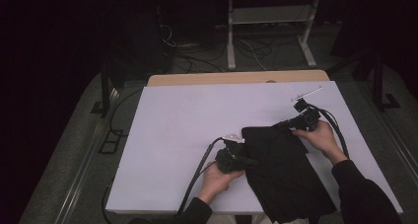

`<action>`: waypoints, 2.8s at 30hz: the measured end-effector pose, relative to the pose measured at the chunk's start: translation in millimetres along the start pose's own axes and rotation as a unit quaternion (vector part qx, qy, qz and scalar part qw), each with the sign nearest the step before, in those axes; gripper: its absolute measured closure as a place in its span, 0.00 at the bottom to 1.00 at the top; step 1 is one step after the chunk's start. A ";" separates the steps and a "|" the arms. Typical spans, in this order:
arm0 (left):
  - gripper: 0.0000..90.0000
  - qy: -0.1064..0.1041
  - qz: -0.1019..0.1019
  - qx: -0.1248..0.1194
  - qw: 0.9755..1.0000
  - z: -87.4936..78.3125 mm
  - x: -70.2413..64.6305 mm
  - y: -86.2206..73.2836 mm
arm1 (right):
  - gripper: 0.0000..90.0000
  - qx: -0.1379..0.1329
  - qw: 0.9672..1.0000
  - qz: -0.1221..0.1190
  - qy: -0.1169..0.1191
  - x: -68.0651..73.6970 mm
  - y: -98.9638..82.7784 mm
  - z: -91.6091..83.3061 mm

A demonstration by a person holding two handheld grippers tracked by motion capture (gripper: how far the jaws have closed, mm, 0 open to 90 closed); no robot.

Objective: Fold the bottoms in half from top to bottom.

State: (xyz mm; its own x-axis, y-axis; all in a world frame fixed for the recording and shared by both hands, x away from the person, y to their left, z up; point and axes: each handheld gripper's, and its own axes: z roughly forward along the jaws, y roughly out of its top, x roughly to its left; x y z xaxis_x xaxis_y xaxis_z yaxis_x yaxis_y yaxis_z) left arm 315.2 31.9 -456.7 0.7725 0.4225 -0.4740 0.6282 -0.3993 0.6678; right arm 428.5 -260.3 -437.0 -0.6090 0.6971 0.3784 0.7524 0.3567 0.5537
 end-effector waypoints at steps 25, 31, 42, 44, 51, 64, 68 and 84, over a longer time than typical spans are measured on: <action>0.96 0.002 0.001 -0.005 1.000 3.1 -2.5 -9.0 | 0.92 -0.113 0.989 0.047 0.085 41.3 -18.5 -55.5; 0.95 0.005 0.006 -0.006 1.000 3.8 -3.6 -9.1 | 0.92 -0.121 0.988 0.040 0.088 51.9 -29.0 -60.9; 0.77 0.013 0.025 -0.022 0.999 -0.2 -6.4 -8.0 | 0.92 -0.128 0.987 0.019 0.097 70.4 -62.4 -80.8; 0.69 0.020 0.023 -0.028 0.999 -3.9 -6.2 -6.8 | 0.92 -0.127 0.987 0.018 0.100 70.4 -67.4 -81.7; 0.51 0.030 0.004 -0.064 0.998 -16.9 -0.7 -5.0 | 0.92 -0.124 0.986 0.016 0.112 68.4 -78.9 -84.5; 0.23 0.049 0.009 -0.113 0.992 -25.9 7.1 -3.0 | 0.92 -0.106 0.986 0.005 0.128 70.0 -100.5 -90.4; 0.18 0.055 0.001 -0.126 0.991 -29.5 10.4 -2.1 | 0.92 -0.096 0.986 -0.003 0.136 71.1 -109.2 -91.2; 0.14 0.084 -0.002 -0.145 0.986 -51.8 19.7 5.8 | 0.91 -0.074 0.985 -0.006 0.154 68.1 -136.6 -93.7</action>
State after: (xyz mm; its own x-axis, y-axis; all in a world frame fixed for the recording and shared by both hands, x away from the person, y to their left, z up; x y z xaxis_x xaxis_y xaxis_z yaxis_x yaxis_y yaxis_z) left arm 329.2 80.1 -432.4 0.7286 0.5622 -0.3913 0.5591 -0.1580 0.8139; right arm 260.7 -319.9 -417.4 -0.6826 0.4639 0.5647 0.7130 0.2535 0.6537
